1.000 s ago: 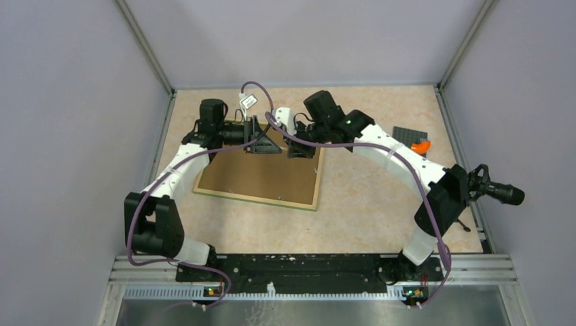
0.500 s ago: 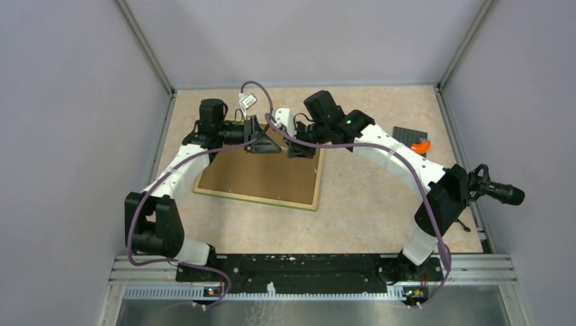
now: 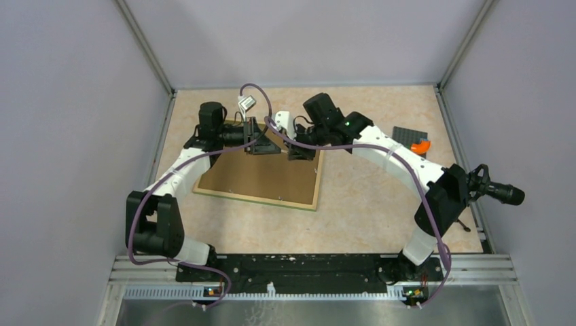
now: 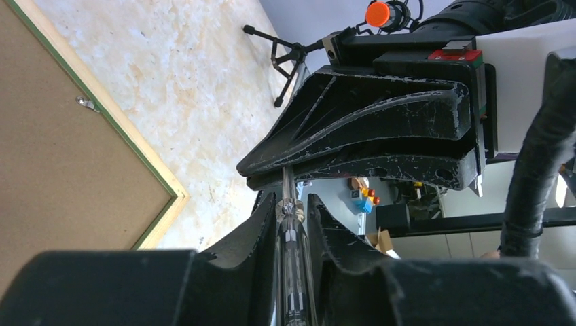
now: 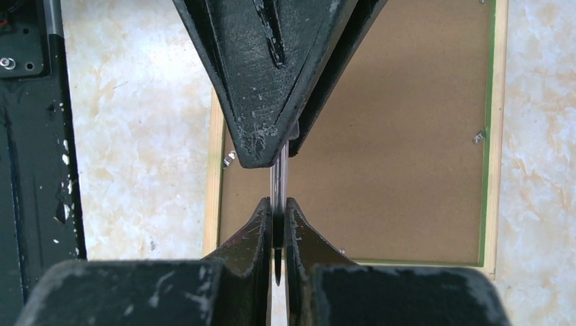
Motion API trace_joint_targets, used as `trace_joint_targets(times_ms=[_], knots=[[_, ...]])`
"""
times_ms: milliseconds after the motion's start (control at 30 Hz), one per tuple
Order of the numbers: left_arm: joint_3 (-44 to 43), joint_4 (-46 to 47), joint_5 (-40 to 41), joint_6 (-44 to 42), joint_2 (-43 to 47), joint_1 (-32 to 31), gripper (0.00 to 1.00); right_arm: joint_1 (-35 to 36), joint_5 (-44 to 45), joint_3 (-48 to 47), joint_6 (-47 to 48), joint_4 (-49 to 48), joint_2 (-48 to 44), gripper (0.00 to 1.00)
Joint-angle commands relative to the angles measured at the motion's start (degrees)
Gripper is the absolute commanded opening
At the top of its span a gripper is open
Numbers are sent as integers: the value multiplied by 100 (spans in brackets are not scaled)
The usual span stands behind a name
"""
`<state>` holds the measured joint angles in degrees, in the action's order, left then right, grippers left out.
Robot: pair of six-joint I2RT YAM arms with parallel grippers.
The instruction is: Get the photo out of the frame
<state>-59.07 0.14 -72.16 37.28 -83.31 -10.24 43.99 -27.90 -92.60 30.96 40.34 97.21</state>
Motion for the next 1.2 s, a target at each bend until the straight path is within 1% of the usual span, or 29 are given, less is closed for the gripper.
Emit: trace_joint_targets(times_ms=[0,33,100,133,200,233,267,333,433,467,533,667,733,800,933,1067,1167], knots=[[20,274,-13,-63,148,-22,21,107,-194,18,99,-311,-105,0],[11,225,-29,-111,147,-22,14,107,-172,26,68,-341,-104,0],[-18,40,24,-293,147,-9,2,105,-4,-5,-121,-418,-97,17],[-75,-282,113,-520,155,7,0,97,112,-54,-223,-420,-78,30],[-202,-868,286,-1074,178,86,0,14,212,-161,-427,-350,-17,57],[-240,-1116,374,-1306,183,130,0,-65,190,-190,-539,-348,-18,67],[-271,-1401,471,-1631,192,195,0,-157,146,-192,-664,-384,-11,73],[-297,-1803,638,-2008,215,359,0,-357,83,-195,-894,-439,6,80],[-428,-2485,945,-2739,234,593,0,-706,57,-219,-1149,-493,141,82],[-519,-2752,1057,-3116,225,609,0,-823,72,-221,-1223,-512,202,82],[-742,-3387,1439,-3907,232,584,0,-1017,246,-213,-1373,-568,373,82],[-812,-4106,1950,-5053,368,552,0,-1313,599,-206,-1583,-586,744,81],[-776,-4450,2048,-5581,437,530,0,-1444,694,-211,-1745,-607,917,80],[-692,-4592,2313,-5833,505,414,0,-1577,794,-219,-1884,-630,1089,80],[-570,-4584,2728,-5952,595,51,0,-1766,839,-283,-2056,-650,1462,80],[-743,-4411,3008,-6045,463,-427,0,-1977,724,-490,-2179,-641,1848,80],[-954,-4208,3130,-6343,194,-835,0,-2156,546,-797,-2256,-616,2202,79]])
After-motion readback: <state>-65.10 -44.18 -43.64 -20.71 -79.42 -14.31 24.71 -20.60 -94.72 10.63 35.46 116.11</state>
